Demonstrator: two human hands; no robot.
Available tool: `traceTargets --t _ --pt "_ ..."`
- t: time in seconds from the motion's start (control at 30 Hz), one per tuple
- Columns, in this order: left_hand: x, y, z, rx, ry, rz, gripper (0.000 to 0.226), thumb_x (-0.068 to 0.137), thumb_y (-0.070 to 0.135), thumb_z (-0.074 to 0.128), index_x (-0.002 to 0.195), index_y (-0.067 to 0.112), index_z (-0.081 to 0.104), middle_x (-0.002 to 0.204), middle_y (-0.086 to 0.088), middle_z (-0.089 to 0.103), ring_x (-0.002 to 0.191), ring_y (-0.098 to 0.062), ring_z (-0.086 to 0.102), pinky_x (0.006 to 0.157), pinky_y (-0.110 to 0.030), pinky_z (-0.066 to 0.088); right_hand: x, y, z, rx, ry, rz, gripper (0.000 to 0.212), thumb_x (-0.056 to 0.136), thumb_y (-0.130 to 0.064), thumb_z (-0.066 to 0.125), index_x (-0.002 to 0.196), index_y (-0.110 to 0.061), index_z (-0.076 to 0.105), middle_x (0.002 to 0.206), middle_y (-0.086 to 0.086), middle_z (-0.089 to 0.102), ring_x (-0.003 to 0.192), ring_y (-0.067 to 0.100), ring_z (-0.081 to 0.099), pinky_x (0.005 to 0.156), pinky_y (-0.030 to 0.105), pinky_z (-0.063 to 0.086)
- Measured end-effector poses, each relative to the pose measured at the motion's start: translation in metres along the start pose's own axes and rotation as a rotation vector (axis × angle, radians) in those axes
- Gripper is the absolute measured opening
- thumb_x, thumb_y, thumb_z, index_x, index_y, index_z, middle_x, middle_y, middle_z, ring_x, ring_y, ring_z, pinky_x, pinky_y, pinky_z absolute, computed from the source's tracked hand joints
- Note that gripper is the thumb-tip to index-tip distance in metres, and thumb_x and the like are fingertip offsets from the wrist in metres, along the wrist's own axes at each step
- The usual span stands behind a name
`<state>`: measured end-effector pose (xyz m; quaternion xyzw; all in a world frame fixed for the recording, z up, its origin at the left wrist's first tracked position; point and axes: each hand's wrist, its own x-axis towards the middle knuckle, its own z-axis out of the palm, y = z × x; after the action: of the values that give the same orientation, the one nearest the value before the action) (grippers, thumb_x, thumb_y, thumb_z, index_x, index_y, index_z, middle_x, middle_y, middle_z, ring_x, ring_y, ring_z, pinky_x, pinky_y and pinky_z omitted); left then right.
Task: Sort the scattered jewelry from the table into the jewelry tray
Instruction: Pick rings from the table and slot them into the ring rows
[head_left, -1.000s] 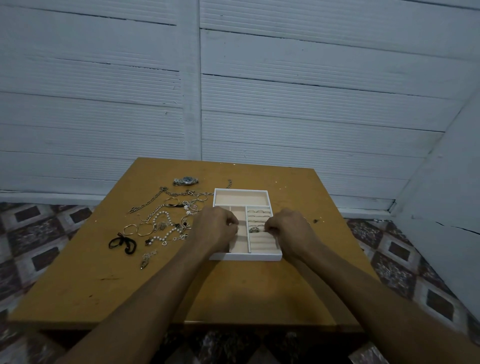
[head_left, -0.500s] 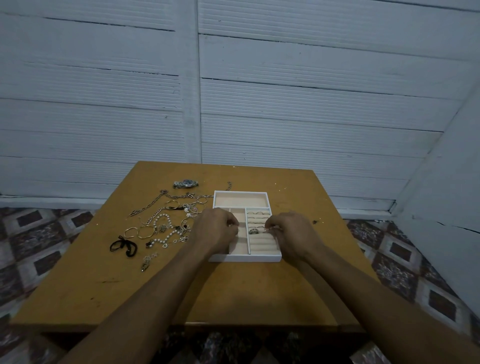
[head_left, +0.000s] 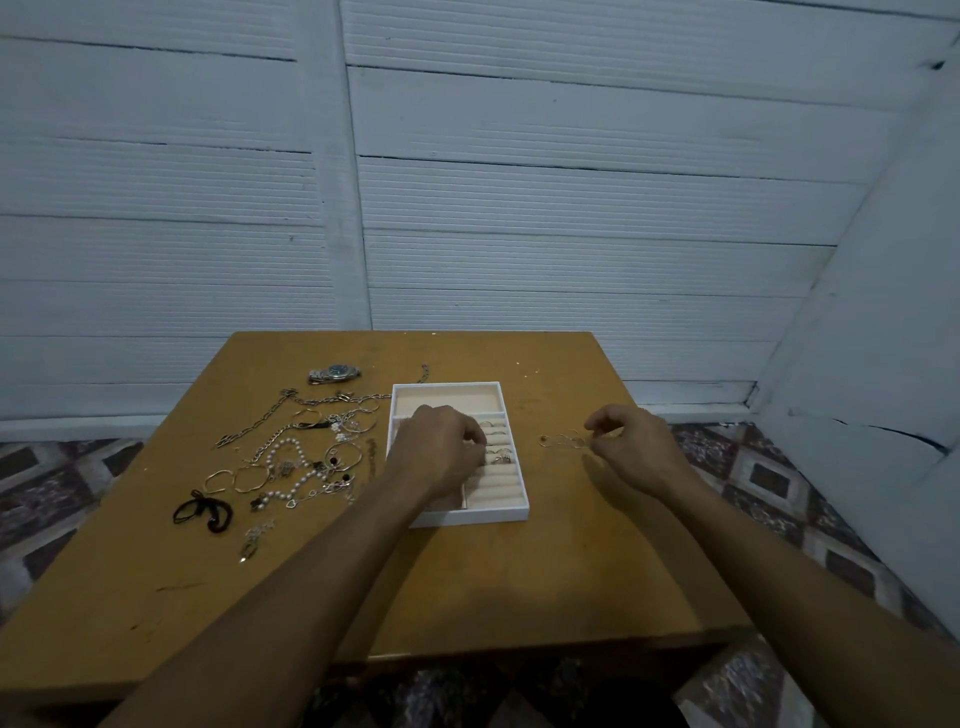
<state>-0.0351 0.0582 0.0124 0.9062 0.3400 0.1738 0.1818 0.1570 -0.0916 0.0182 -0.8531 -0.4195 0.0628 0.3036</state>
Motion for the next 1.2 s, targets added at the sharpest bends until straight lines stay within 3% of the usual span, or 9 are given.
traceTargets --t 0.1,0.23,0.47,0.63,0.73,1.07,1.2 --pt "0.012 0.015 0.007 0.033 0.020 0.070 0.019 0.084 0.030 0.063 0.096 0.026 0.077 0.100 0.003 0.073 0.100 -0.021 0.059 0.085 -0.038 0.050 0.002 0.010 -0.004 -0.008 0.008 0.034 0.016 0.088 -0.013 0.064 0.103 -0.015 0.069 0.091 -0.001 0.063 0.088 0.016 0.058 0.073 0.026 0.042" --pt "0.030 0.036 0.018 0.119 0.008 0.154 0.020 0.085 0.034 0.062 0.096 0.028 0.077 0.101 0.001 0.072 0.104 -0.022 0.057 0.085 -0.038 0.049 0.007 0.022 0.001 -0.040 0.009 0.073 0.012 0.090 -0.020 0.063 0.101 -0.019 0.069 0.084 -0.005 0.062 0.079 0.013 0.059 0.073 0.034 0.055" --pt "0.059 0.058 0.042 0.277 -0.129 0.156 0.025 0.087 0.040 0.061 0.108 0.028 0.070 0.126 -0.001 0.059 0.125 -0.024 0.039 0.097 -0.040 0.036 0.014 0.032 0.006 -0.063 0.009 0.078 0.013 0.090 -0.022 0.061 0.099 -0.021 0.069 0.089 -0.005 0.065 0.076 0.010 0.059 0.069 0.030 0.053" --pt "0.070 0.060 0.054 0.295 -0.184 0.140 0.027 0.086 0.039 0.065 0.109 0.026 0.069 0.128 -0.003 0.056 0.127 -0.027 0.036 0.099 -0.041 0.034 0.016 0.043 0.005 -0.109 0.046 0.106 0.017 0.089 -0.026 0.059 0.101 -0.025 0.071 0.097 -0.006 0.069 0.081 0.011 0.060 0.074 0.029 0.049" --pt "0.076 0.061 0.058 0.308 -0.216 0.124 0.030 0.086 0.042 0.066 0.109 0.024 0.070 0.129 -0.004 0.055 0.127 -0.027 0.035 0.100 -0.043 0.033 0.016 0.047 0.006 -0.102 0.035 0.102 0.019 0.087 -0.026 0.060 0.103 -0.024 0.071 0.100 -0.003 0.070 0.087 0.014 0.061 0.084 0.036 0.054" --pt "0.085 0.064 0.067 0.310 -0.293 0.048 0.034 0.086 0.038 0.066 0.112 0.016 0.065 0.132 -0.008 0.049 0.128 -0.030 0.032 0.103 -0.046 0.031 0.026 0.041 0.016 -0.101 -0.067 0.052 0.024 0.087 -0.035 0.065 0.107 -0.021 0.066 0.091 -0.005 0.064 0.085 0.012 0.059 0.077 0.034 0.054" --pt "0.083 0.063 0.063 0.258 -0.269 0.065 0.022 0.085 0.036 0.067 0.097 0.018 0.068 0.123 -0.004 0.055 0.125 -0.026 0.035 0.101 -0.045 0.032 0.029 0.035 0.025 -0.128 -0.061 0.039 0.030 0.088 -0.040 0.064 0.109 -0.019 0.066 0.097 -0.003 0.064 0.089 0.014 0.058 0.079 0.033 0.052"
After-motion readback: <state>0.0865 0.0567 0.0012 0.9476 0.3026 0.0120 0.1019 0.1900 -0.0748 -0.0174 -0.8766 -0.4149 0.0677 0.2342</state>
